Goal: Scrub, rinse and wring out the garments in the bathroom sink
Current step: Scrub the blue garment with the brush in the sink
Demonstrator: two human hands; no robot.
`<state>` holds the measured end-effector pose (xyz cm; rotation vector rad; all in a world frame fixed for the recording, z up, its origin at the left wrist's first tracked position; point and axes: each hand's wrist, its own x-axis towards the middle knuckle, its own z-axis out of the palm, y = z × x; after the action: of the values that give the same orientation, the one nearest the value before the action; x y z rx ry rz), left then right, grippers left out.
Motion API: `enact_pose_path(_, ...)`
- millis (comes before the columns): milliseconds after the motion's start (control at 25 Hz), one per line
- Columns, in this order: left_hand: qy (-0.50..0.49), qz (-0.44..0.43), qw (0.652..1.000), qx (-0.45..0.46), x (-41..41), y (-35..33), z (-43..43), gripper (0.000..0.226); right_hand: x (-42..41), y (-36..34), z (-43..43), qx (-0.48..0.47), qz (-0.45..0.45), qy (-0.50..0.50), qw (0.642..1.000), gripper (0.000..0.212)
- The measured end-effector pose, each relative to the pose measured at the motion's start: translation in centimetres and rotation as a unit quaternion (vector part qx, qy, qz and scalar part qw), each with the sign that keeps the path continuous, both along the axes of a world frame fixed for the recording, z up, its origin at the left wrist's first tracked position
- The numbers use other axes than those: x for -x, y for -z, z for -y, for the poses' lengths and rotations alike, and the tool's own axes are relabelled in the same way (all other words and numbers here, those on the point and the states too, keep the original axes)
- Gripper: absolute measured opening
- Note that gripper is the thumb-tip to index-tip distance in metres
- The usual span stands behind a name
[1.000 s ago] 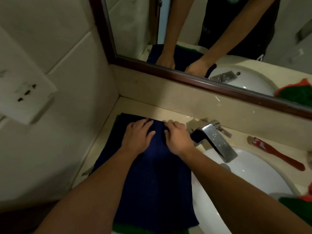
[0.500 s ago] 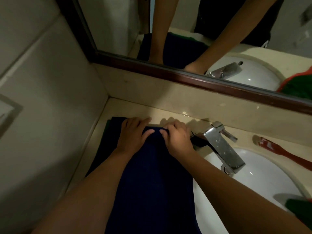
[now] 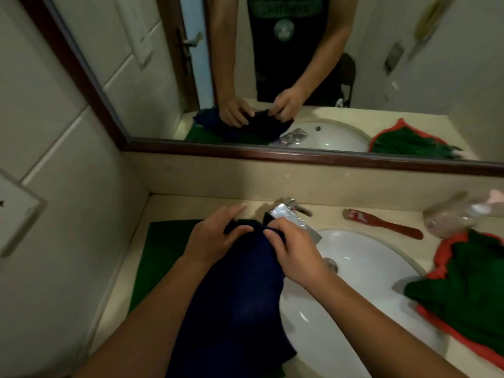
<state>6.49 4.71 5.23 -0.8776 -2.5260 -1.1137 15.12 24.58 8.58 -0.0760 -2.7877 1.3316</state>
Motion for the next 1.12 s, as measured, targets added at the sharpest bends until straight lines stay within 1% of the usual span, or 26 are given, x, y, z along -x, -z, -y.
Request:
enact_pose_path(40,0.011,0.016,1.0,-0.01,-0.7,-1.2,-1.5,0.057,-1.4,-1.2,-1.5,0.009,0.0,0.017,1.0,0.013)
enact_pose_path(160,0.06,0.126,0.99,-0.025,-3.5,-4.1,-7.1,0.057,-5.8,-4.1,-6.7,0.024,0.014,0.075,0.997,0.012)
enact_pose_path(200,0.078,0.148,0.985,-0.031,-4.4,-4.8,-9.1,0.056,-7.2,-4.8,-8.4,0.023,0.022,0.091,0.995,0.013)
enact_pose_path(280,0.116,0.17,0.977,-0.05,-6.1,-5.5,-13.4,0.046,-9.8,-5.5,-11.9,0.023,0.022,0.122,0.992,0.014)
enact_pose_path(360,0.134,0.191,0.97,-0.066,-8.1,-5.4,-18.3,0.033,-12.4,-5.3,-16.0,0.016,0.007,0.154,0.988,0.012)
enact_pose_path(440,0.131,0.177,0.973,-0.077,-9.9,-4.8,-23.0,0.021,-14.3,-4.9,-20.2,0.023,-0.004,0.18,0.983,0.006)
enact_pose_path(480,0.132,0.156,0.975,-0.084,-10.7,-4.5,-25.3,0.016,-15.0,-4.7,-22.4,0.031,-0.007,0.185,0.982,0.003)
enact_pose_path(560,0.142,0.121,0.978,-0.095,-12.1,-3.7,-30.2,0.009,-16.0,-4.2,-27.2,0.034,-0.017,0.175,0.984,0.008)
enact_pose_path(600,0.143,0.121,0.977,-0.097,-12.5,-3.3,-32.5,0.007,-16.2,-3.9,-29.6,0.036,-0.016,0.171,0.984,0.01)
enact_pose_path(760,0.107,0.173,0.976,-0.083,-13.7,-2.3,-42.0,0.007,-16.6,-3.0,-39.1,0.02,-0.005,0.166,0.986,0.011)
enact_pose_path(840,0.09,0.209,0.971,-0.074,-13.5,-2.7,-45.9,0.002,-16.0,-2.9,-42.6,0.035,0.012,0.179,0.983,0.01)
enact_pose_path(960,0.065,0.244,0.966,-0.057,-12.3,-3.6,-49.9,0.01,-14.5,-2.7,-45.8,0.065,0.017,0.213,0.975,0.014)
enact_pose_path(1080,0.034,0.276,0.96,-0.033,-10.7,-3.5,-52.0,0.013,-12.3,-2.8,-47.1,0.052,-0.004,0.242,0.969,0.025)
enact_pose_path(1120,0.019,0.282,0.959,-0.028,-10.3,-3.4,-52.5,0.013,-11.5,-2.9,-47.4,0.046,-0.013,0.248,0.968,0.026)
